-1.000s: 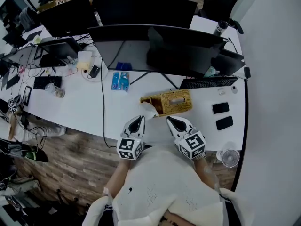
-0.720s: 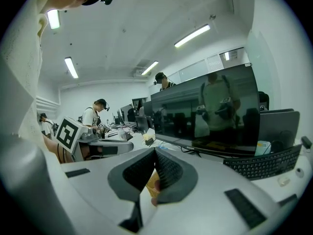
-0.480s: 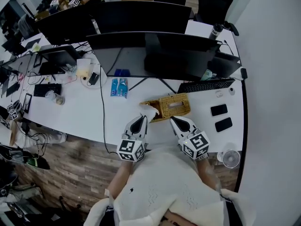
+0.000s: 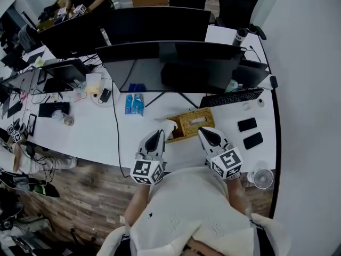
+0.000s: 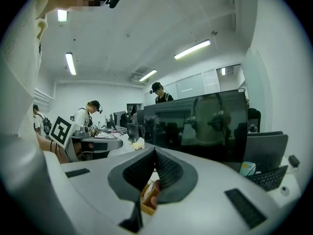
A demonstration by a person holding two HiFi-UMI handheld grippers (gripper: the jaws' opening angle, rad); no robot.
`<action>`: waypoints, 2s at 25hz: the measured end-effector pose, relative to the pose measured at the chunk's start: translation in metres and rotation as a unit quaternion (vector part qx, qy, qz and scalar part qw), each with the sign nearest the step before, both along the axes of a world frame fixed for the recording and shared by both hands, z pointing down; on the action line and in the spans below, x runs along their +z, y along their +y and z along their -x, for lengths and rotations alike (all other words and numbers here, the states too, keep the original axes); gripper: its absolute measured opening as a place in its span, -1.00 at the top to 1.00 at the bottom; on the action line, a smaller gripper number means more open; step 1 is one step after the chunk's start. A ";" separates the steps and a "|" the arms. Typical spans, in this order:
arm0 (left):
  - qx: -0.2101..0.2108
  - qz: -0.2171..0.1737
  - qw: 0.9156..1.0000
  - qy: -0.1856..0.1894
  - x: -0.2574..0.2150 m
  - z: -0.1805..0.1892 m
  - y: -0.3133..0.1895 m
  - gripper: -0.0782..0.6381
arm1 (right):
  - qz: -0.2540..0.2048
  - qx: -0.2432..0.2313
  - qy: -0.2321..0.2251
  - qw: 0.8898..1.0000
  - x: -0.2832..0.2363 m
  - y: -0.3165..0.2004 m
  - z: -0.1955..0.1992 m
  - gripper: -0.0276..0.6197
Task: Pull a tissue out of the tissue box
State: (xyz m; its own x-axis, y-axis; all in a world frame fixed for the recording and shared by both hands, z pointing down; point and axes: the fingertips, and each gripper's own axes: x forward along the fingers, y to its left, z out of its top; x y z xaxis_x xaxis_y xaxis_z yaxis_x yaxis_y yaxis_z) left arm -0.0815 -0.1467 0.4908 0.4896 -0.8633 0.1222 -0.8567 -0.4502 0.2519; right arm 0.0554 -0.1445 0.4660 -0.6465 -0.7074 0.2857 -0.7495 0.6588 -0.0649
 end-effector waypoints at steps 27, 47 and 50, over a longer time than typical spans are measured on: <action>0.021 -0.094 0.995 0.008 -0.086 -0.009 -0.009 0.74 | -0.060 0.068 -0.058 0.994 -0.070 -0.001 -0.042 0.91; 0.030 -0.090 0.995 0.005 -0.081 -0.019 -0.009 0.74 | -0.073 0.073 -0.066 0.993 -0.076 0.007 -0.047 0.91; 0.038 -0.091 0.995 0.000 -0.079 -0.024 -0.006 0.74 | -0.067 0.068 -0.066 0.993 -0.073 0.008 -0.046 0.91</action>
State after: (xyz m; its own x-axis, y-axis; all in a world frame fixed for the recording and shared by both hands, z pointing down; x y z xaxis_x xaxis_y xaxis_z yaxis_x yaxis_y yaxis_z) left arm -0.0572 -0.1529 0.4115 0.5545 -0.8316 -0.0317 -0.8185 -0.5518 0.1599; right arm 0.1017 -0.1367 0.3926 -0.5677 -0.8169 0.1024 -0.8231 0.5612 -0.0869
